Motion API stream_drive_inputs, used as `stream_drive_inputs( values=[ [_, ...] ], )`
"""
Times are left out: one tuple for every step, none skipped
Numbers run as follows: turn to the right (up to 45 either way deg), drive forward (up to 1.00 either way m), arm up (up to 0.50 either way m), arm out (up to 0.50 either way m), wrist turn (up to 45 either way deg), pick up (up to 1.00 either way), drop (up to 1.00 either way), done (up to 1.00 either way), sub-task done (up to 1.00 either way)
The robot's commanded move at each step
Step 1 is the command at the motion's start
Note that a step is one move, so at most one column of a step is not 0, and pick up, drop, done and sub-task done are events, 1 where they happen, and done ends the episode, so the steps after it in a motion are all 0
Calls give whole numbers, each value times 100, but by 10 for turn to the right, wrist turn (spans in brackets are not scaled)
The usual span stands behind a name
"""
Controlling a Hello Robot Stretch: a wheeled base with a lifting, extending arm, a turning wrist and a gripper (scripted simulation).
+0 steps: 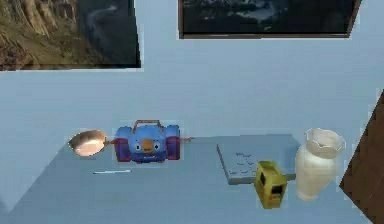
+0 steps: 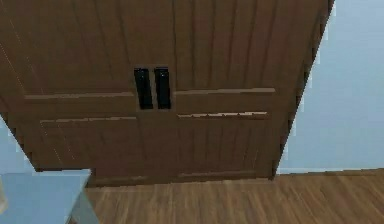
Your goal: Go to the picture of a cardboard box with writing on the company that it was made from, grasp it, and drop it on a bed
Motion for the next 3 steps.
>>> stream_drive_inputs(
  values=[
    [-450, 0, 0, 0, 0, 0, 0, 0, 0],
    [-180, 0, 0, 0, 0, 0, 0, 0, 0],
    [0, 0, 50, 0, 0, 0, 0, 0, 0]
  ],
)
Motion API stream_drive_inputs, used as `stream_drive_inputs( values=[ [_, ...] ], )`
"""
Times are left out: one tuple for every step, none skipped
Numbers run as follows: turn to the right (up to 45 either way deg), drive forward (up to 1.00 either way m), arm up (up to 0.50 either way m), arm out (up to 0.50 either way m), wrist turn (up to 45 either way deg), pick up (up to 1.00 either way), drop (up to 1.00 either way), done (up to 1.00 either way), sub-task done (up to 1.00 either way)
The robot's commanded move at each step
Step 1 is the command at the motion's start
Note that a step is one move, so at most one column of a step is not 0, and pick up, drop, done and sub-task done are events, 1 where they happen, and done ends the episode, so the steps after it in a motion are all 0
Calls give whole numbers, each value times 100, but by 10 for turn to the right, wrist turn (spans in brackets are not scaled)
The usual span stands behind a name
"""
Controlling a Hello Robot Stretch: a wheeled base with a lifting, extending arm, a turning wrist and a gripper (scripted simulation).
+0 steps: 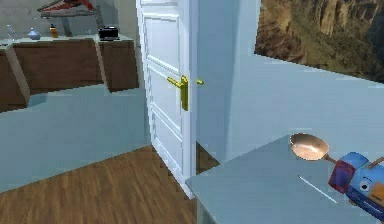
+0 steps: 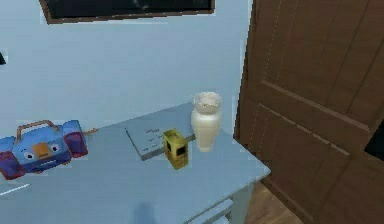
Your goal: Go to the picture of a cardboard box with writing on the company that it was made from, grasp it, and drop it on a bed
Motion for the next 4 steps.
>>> stream_drive_inputs(
  values=[
    [0, 0, 34, 0, 0, 0, 0, 0, 0],
    [0, 0, 0, 32, 0, 0, 0, 0, 0],
    [0, 0, 0, 0, 450, 0, 0, 0, 0],
    [0, 0, 0, 0, 450, 0, 0, 0, 0]
  ],
)
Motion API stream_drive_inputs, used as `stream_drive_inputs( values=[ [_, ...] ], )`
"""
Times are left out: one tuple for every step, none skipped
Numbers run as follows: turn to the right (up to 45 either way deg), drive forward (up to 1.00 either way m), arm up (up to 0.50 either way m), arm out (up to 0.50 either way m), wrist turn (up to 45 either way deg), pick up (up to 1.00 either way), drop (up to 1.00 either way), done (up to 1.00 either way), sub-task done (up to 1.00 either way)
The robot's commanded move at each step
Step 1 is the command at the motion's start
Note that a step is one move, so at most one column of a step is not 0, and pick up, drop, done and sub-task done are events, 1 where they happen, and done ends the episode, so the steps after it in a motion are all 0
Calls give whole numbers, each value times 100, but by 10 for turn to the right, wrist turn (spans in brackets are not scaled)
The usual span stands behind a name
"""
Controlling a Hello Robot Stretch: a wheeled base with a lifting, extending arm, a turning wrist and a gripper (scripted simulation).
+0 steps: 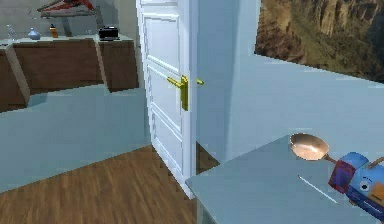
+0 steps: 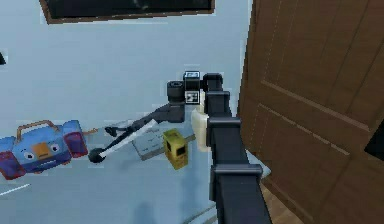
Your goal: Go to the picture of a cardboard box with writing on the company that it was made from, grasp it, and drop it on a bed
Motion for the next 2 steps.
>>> stream_drive_inputs(
  values=[
    [0, 0, 0, 0, 450, 0, 0, 0, 0],
    [0, 0, 0, 0, 330, 0, 0, 0, 0]
  ],
)
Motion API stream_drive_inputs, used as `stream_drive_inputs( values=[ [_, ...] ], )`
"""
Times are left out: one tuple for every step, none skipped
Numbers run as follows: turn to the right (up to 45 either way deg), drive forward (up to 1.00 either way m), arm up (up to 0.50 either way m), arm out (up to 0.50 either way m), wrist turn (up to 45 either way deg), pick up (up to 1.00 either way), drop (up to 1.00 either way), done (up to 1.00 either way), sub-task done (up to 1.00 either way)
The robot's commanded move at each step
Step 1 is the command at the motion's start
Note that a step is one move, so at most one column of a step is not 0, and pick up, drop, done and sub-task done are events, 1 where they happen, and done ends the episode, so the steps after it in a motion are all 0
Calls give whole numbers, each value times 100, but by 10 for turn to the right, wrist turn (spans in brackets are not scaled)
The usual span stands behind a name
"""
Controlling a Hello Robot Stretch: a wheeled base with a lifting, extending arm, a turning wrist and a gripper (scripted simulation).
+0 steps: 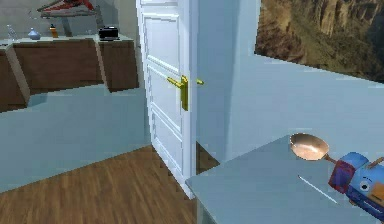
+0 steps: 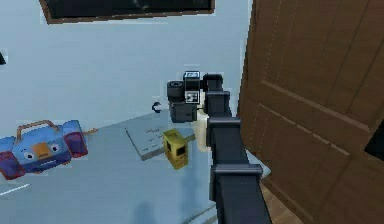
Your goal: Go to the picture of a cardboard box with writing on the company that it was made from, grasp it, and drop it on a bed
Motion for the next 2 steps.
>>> stream_drive_inputs(
  values=[
    [0, 0, 0, 2, 0, 0, 0, 0, 0],
    [0, 0, -30, 0, 0, 0, 0, 0, 0]
  ],
)
